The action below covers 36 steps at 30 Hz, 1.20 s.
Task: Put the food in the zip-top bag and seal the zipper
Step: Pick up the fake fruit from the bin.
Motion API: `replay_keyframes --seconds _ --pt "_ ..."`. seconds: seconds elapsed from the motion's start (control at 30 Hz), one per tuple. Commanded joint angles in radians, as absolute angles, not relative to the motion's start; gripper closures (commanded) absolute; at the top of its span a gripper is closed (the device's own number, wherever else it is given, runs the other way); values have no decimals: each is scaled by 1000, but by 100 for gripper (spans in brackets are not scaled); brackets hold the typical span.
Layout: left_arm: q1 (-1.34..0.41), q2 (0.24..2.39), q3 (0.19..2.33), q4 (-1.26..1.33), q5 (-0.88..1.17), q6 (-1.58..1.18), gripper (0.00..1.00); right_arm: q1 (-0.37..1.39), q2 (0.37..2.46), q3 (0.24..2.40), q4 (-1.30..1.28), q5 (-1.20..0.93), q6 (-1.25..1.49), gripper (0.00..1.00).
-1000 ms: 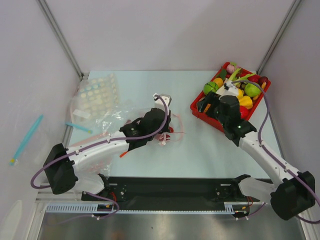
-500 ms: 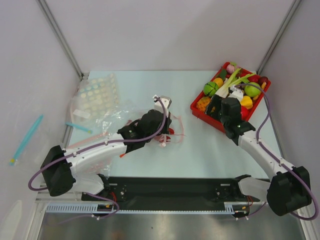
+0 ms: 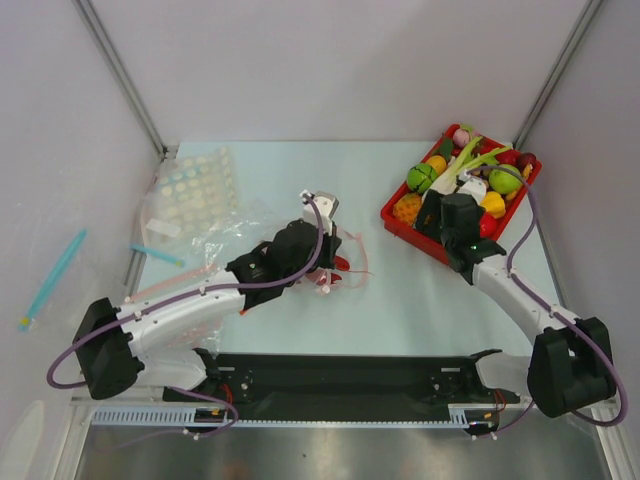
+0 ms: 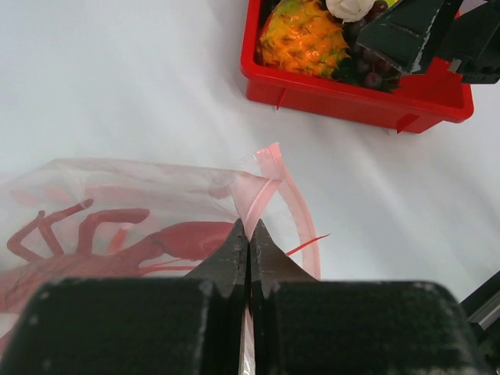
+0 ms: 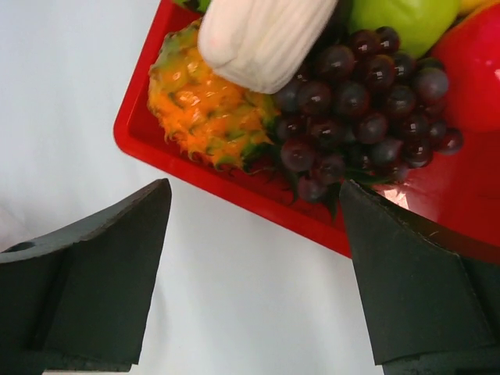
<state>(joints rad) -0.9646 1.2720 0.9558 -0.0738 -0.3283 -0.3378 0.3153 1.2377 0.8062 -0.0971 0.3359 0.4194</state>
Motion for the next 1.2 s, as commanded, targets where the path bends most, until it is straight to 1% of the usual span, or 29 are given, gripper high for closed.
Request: replay_keyframes --seconds 0.0,0.07,0.23,0.37,0.43,0.5,0.53,0.57,0.63,0.67,0.73,0.77,0.8,0.9,0.93,1.03,1.17 --pt "-963 1223 953 -12 -314 -321 100 247 1197 785 -49 352 429 7" --pt "-965 1221 948 -12 -313 -321 100 224 1204 776 -46 328 446 7" --pt "-965 1219 950 -12 -308 -321 100 190 1291 784 -48 367 523 10" --pt "-965 1221 950 -11 -318 -321 100 158 1380 752 57 350 566 11" --pt "-965 1221 950 -12 -325 -319 100 144 1432 761 66 310 574 12" --pt "-963 1226 950 -12 -327 -318 100 133 1454 769 61 313 578 14" --pt "-965 1229 951 -11 -325 -318 100 129 1459 765 66 313 590 17" --pt "-965 1230 953 -11 -322 -319 100 117 1460 758 72 313 604 27" --pt "-965 1235 953 -11 -313 -321 100 98 1453 723 104 296 629 42" --pt "-965 1235 954 -11 -308 -322 100 89 1433 710 115 284 649 54" --pt "-965 1239 954 -8 -304 -324 100 78 1404 689 126 282 655 65" --pt "-965 1241 956 -9 -304 -324 100 78 1367 684 123 288 655 76" --pt "-965 1241 954 -9 -304 -324 100 78 1342 678 120 299 657 78" --pt "-965 1244 956 -6 -302 -324 100 80 1247 650 109 302 660 81" --pt "-965 1247 956 -8 -301 -324 100 81 1226 643 104 298 657 83" --pt "-965 1250 957 -8 -293 -325 100 93 1128 635 90 272 638 83" --pt "-965 1252 959 -5 -272 -331 100 132 999 600 141 184 568 83"
